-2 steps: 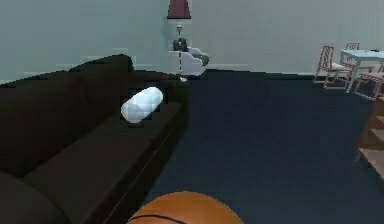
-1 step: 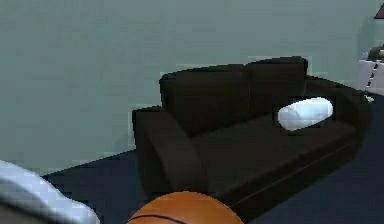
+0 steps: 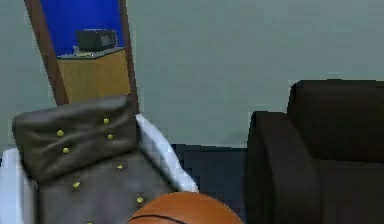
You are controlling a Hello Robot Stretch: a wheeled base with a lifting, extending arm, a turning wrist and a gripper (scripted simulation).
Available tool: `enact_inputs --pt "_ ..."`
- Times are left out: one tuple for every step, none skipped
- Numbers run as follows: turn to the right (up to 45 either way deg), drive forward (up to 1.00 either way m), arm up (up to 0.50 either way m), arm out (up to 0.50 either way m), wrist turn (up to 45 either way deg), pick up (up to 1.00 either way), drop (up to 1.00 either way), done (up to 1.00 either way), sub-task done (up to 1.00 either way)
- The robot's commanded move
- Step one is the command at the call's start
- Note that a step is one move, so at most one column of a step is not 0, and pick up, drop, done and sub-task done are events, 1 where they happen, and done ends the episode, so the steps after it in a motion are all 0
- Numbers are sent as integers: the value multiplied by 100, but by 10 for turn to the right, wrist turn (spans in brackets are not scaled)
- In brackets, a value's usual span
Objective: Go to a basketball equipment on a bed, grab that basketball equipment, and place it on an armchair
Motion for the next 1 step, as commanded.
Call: enact_inputs --pt "0 30 0 0 0 0 0 0 0"
